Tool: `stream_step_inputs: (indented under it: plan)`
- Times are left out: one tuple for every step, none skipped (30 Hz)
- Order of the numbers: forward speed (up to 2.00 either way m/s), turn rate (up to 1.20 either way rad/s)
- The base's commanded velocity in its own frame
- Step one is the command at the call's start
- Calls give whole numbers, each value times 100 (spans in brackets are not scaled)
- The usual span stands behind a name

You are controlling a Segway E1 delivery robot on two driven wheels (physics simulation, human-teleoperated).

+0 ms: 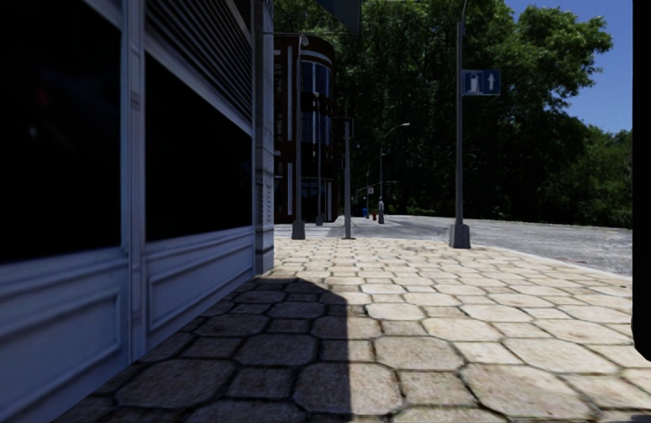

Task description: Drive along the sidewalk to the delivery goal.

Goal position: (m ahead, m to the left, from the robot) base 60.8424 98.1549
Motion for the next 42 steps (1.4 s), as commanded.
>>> stream_step_inputs:
  plan:
    - [182, 0]
    - [182, 0]
    - [182, 0]
    - [182, 0]
    - [182, 0]
    - [182, 0]
    - [182, 0]
    - [182, -24]
    - [182, -73]
    - [182, -120]
    - [182, -120]
    - [182, -120]
    - [182, -120]
    - [182, -81]
    - [182, 0]
    - [182, 0]
    - [182, 0]
    - [182, 0]
    - [182, 0]
    - [182, 0]
    - [182, 0]
    - [182, 0]
    - [182, 0]
    - [182, 0]
    - [182, 0]
    - [182, 0]
    - [182, 0]
    - [182, 0]
    - [182, 0]
    - [182, 0]
    - [182, 0]
    - [182, 0]
    - [182, 0]
    - [182, 0]
    - [182, 0]
    - [182, 0]
    - [182, 0]
    - [182, 0]
    - [182, 0]
    - [182, 0]
    - [182, 0]
    - [182, 0]
